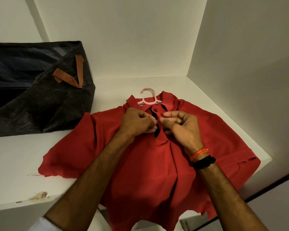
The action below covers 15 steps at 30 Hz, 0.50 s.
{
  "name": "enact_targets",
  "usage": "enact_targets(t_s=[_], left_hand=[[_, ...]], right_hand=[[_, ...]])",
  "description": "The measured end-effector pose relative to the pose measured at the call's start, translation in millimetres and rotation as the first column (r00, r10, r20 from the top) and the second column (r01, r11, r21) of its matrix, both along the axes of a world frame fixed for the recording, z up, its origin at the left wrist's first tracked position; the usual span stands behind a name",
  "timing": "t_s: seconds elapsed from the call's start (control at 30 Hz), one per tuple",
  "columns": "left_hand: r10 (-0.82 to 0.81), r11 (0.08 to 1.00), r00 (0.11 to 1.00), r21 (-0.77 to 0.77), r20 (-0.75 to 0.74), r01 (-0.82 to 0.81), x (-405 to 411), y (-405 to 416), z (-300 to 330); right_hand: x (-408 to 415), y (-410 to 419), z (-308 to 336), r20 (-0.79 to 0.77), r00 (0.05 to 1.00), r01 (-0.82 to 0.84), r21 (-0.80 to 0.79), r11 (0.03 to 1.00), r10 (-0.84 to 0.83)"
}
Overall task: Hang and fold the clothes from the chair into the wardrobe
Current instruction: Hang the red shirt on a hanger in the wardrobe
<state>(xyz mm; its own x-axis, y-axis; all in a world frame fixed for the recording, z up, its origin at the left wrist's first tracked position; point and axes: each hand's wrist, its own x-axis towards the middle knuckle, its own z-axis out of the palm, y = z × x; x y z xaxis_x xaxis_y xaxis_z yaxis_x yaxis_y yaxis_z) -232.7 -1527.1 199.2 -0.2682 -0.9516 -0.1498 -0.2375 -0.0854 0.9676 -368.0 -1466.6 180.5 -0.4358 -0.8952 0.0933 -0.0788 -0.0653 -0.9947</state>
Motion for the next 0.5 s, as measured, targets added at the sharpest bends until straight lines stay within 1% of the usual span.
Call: enact_targets(t_s=[0.07, 0.1, 0.33, 0.5], left_hand=[[-0.007, 1.0, 1.0, 0.002, 0.023, 0.007, -0.8, -0.6, -0.8], [-0.014, 1.0, 1.0, 0.007, 0.028, 0.014, -1.5, -0.4, -0.6], [-0.025, 0.998, 1.0, 0.051, 0.004, 0.025, -1.0, 0.8, 2.7], [-0.028, 0.997, 0.999, 0.069, -0.027, 0.03, 1.4, 0.9, 3.2]], right_hand=[[1.0, 0.4, 2.5, 0.081, 0.996, -0.024, 0.009, 1.0, 0.023], [0.4, 0.4, 3.0, 0.093, 0.995, -0.028, 0.011, 1.0, 0.027], [1.1, -2.8, -3.0, -0.069, 0.997, 0.017, 0.006, 1.0, -0.017], [1.3, -1.7, -3.9, -0.137, 0.99, 0.036, -0.031, 0.999, -0.04]])
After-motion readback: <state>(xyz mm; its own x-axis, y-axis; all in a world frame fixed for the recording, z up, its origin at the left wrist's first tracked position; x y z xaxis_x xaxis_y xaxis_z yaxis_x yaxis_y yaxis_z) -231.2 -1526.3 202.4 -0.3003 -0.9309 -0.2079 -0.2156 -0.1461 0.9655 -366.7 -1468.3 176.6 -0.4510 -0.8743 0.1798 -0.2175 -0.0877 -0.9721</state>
